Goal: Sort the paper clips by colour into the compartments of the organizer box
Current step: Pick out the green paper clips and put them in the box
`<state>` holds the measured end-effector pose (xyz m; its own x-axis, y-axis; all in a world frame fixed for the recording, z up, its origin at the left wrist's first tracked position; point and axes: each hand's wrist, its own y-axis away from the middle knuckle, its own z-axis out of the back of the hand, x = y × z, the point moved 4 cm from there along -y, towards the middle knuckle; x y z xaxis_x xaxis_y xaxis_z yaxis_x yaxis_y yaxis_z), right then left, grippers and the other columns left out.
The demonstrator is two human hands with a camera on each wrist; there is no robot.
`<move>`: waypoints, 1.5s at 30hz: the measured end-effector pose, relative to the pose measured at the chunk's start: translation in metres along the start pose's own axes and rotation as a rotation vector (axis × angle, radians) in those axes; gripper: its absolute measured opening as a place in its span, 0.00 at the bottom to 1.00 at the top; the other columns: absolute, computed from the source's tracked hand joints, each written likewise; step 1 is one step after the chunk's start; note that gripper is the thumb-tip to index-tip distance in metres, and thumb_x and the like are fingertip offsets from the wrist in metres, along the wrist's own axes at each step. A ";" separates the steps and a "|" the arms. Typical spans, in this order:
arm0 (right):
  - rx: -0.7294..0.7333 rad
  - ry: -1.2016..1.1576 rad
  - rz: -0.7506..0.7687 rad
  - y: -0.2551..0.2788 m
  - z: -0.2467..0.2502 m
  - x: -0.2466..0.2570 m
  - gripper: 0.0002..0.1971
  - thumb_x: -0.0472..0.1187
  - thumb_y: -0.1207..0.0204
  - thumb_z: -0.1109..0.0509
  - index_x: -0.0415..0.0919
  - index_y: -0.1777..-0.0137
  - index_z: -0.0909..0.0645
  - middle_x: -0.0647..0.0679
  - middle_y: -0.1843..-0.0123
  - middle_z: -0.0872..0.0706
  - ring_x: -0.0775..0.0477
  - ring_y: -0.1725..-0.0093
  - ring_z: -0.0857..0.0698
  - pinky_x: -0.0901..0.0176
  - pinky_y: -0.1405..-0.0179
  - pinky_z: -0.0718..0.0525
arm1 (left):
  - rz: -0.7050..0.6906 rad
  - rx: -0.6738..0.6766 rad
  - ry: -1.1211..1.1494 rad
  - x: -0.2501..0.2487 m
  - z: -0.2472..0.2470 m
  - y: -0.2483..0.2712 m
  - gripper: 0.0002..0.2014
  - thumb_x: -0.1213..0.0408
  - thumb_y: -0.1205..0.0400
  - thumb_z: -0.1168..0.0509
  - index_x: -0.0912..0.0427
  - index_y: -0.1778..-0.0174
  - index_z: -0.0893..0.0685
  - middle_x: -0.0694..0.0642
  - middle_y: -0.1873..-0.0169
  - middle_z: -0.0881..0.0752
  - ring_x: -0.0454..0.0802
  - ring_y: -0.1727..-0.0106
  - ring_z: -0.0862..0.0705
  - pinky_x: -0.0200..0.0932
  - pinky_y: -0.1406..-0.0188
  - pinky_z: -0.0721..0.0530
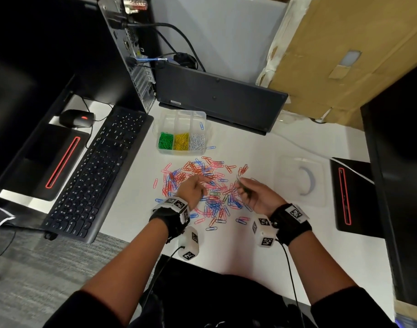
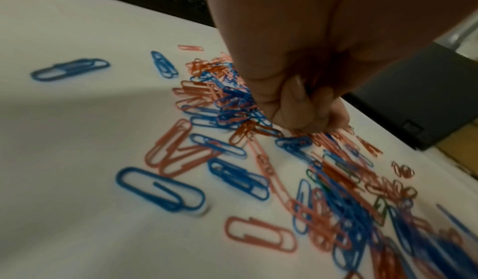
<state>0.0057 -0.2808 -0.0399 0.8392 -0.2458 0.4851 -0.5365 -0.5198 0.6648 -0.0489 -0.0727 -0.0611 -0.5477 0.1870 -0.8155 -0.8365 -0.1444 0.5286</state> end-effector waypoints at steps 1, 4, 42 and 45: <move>-0.016 -0.015 0.006 0.001 0.003 0.002 0.06 0.35 0.24 0.30 0.34 0.49 0.16 0.44 0.61 0.15 0.55 0.68 0.17 0.70 0.72 0.16 | -0.014 -0.004 -0.038 0.000 -0.002 0.000 0.20 0.70 0.15 0.51 0.46 0.50 0.16 0.54 0.66 0.15 0.54 0.66 0.23 0.51 0.67 0.23; -0.023 -0.053 0.007 0.005 0.012 0.006 0.17 0.34 0.23 0.32 0.31 0.34 0.19 0.45 0.62 0.17 0.54 0.68 0.18 0.69 0.70 0.16 | -0.087 -0.056 -0.251 -0.008 -0.008 0.003 0.15 0.68 0.14 0.49 0.51 0.51 0.16 0.53 0.57 0.14 0.52 0.60 0.19 0.48 0.56 0.19; -0.301 0.584 0.067 0.000 0.038 0.024 0.16 0.37 0.21 0.45 0.47 0.71 0.41 0.49 0.74 0.42 0.51 0.78 0.43 0.65 0.79 0.46 | -0.018 -0.601 -0.364 0.037 0.098 0.041 0.18 0.55 0.12 0.45 0.61 0.64 0.26 0.61 0.71 0.20 0.62 0.65 0.21 0.46 0.66 0.32; -0.237 0.670 0.016 0.003 0.028 0.019 0.17 0.36 0.20 0.45 0.47 0.70 0.41 0.48 0.74 0.41 0.51 0.78 0.43 0.65 0.79 0.46 | 0.083 -0.584 -0.435 0.046 0.104 0.033 0.16 0.53 0.13 0.43 0.61 0.56 0.19 0.68 0.61 0.14 0.68 0.55 0.17 0.48 0.62 0.27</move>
<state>0.0223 -0.3098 -0.0450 0.6365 0.3441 0.6903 -0.6171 -0.3097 0.7234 -0.1033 0.0326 -0.0568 -0.6686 0.5045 -0.5463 -0.7118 -0.6468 0.2739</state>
